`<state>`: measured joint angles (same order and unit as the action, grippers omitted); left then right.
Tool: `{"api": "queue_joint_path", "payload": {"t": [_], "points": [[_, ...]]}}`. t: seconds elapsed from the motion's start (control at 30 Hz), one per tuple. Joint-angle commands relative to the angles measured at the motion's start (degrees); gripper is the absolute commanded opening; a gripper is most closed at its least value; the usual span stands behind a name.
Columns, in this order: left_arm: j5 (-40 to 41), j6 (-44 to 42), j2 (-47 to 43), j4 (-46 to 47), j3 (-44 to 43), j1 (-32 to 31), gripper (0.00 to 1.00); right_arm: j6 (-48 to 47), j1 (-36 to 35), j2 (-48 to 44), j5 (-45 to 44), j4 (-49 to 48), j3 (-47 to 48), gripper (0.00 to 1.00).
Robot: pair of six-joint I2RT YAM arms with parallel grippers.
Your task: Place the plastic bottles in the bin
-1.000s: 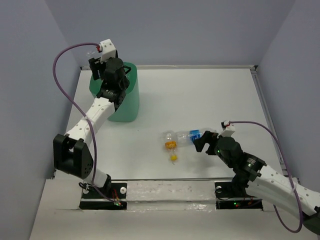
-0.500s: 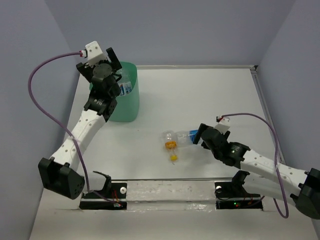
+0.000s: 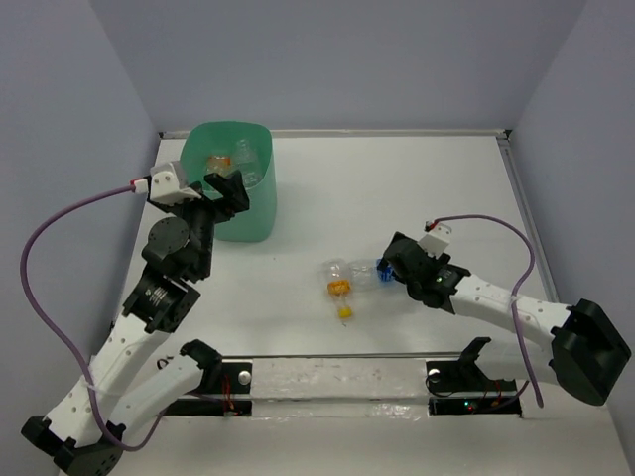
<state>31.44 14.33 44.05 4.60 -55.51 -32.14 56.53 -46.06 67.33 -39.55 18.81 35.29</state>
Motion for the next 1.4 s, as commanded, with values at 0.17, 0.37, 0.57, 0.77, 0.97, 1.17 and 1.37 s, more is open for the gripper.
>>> {"api": "queue_joint_path", "payload": {"t": [0.17,0.37,0.57,0.77,0.97,1.17,1.37], "points": [[-3.4,3.6,-10.22,-4.51,10.94,-0.55,0.99,8.59,5.89,5.07,-1.76,-2.99,2.15,0.99],[-6.3,1.85,-9.42,-4.51,11.65,-0.47,0.99,11.31,10.46,11.5,-0.18,-5.44,3.38,0.99],[-6.13,1.41,-12.76,-3.99,12.44,-0.47,0.99,11.23,13.01,15.89,-2.19,-10.19,4.43,0.91],[-5.78,1.32,-14.34,-3.9,12.53,-0.47,0.99,10.88,14.07,19.42,-6.58,-10.19,7.16,0.72],[-4.72,1.23,-16.27,-3.9,12.53,-0.47,0.99,-4.36,13.55,10.12,-10.46,-13.97,8.47,0.51],[-3.14,1.49,-18.65,-4.07,12.44,-0.38,0.99,-30.64,7.58,2.37,-7.57,-32.67,15.58,0.47],[0.99,2.11,-22.42,-4.07,12.79,-0.29,0.99,-50.6,-1.47,16.03,2.26,-51.4,35.7,0.47]]}}
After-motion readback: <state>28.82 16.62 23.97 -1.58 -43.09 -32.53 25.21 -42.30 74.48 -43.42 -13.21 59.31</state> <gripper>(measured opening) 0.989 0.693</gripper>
